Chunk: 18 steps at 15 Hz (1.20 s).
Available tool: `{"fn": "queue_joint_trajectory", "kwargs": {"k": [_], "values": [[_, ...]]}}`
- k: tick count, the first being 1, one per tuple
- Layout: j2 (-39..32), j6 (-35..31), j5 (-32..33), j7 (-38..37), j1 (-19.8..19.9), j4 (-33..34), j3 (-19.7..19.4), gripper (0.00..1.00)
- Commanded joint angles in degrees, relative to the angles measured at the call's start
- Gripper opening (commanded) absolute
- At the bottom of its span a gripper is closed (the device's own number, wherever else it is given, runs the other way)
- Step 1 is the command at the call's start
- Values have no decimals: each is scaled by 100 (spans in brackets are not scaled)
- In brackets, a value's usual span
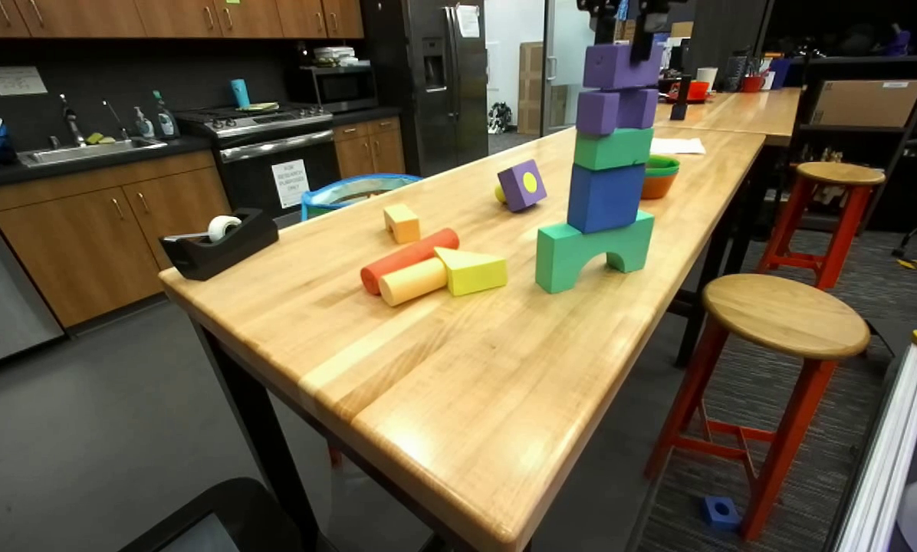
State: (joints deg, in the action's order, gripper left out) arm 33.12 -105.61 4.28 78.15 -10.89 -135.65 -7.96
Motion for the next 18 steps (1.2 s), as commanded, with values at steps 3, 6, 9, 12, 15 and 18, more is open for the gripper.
{"fn": "queue_joint_trajectory", "kwargs": {"k": [3,6,9,12,15,18], "values": [[-50,38,-84,86,114,51,78,90],[-35,101,-85,84,115,75,83,100],[150,137,-83,32,127,42,115,100],[449,156,-76,19,150,-23,124,100],[834,75,-76,-43,222,-118,61,100],[1240,-75,-81,-175,394,-204,-61,100]]}}
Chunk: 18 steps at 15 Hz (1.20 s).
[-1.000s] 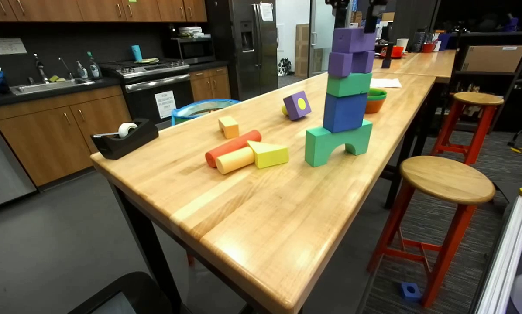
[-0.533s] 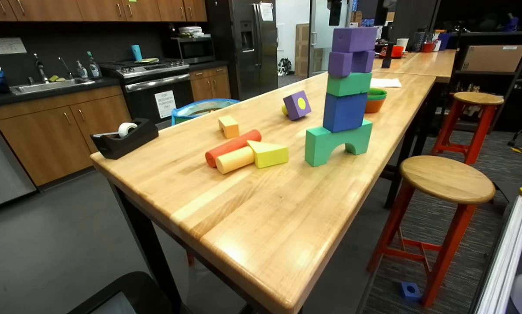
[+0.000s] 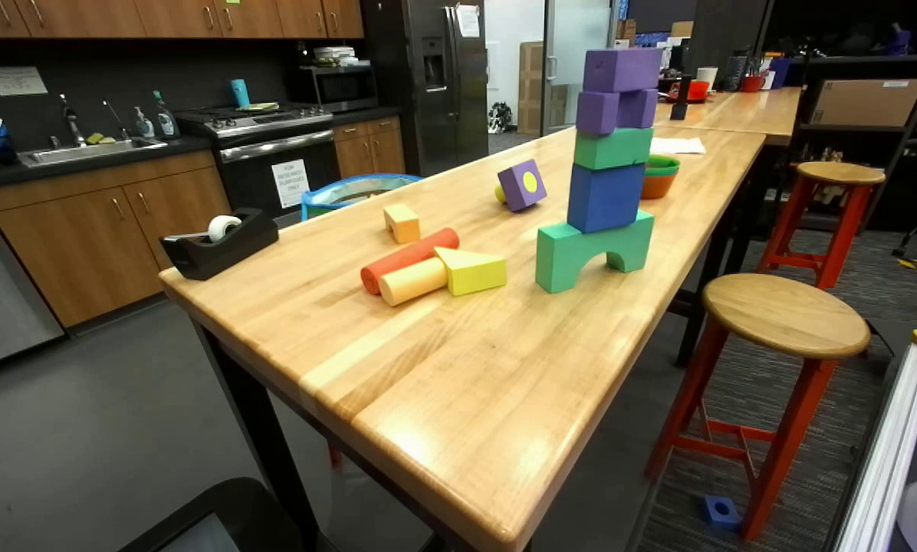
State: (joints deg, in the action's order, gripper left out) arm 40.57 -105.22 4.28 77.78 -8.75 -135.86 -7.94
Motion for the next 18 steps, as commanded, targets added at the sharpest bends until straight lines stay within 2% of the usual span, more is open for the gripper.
{"fn": "queue_joint_trajectory", "kwargs": {"k": [1,6,10,15,18], "values": [[605,-200,-79,-241,254,-218,-99,100],[810,-876,-50,-969,655,-359,-423,100],[658,-2149,70,-1587,976,-714,-640,100],[-27,-3800,58,-2548,1346,-1082,-906,100],[-563,-4506,35,-2721,1335,-1165,-1147,100]]}}
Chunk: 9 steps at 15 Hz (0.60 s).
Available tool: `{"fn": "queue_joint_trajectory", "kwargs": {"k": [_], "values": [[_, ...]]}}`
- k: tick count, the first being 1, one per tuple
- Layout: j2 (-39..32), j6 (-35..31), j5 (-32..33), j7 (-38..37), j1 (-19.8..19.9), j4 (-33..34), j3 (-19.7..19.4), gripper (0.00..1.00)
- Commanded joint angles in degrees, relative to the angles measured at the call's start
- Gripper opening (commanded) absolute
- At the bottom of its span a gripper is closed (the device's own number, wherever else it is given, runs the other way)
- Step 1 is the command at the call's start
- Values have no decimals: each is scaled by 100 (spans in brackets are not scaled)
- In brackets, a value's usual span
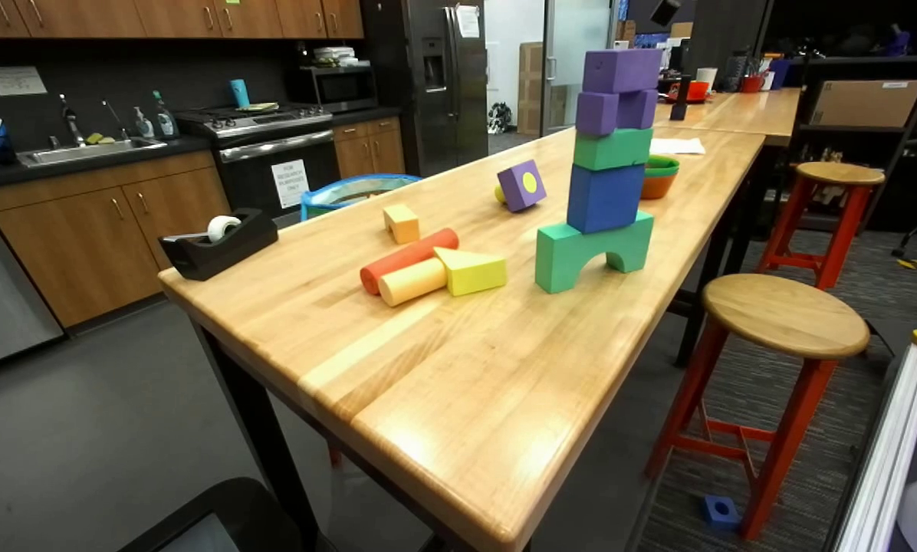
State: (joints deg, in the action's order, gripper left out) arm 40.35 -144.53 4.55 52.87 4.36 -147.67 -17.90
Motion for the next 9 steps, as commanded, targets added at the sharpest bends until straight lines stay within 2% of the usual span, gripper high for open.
{"fn": "queue_joint_trajectory", "kwargs": {"k": [1,4,5,9], "values": [[-698,-778,-14,-244,-7,-6,-217,100],[-1045,-695,-202,55,-281,54,-475,100],[-820,-675,-50,-100,-81,-51,-311,100],[-908,-676,-61,-97,-93,-48,-318,100]]}}
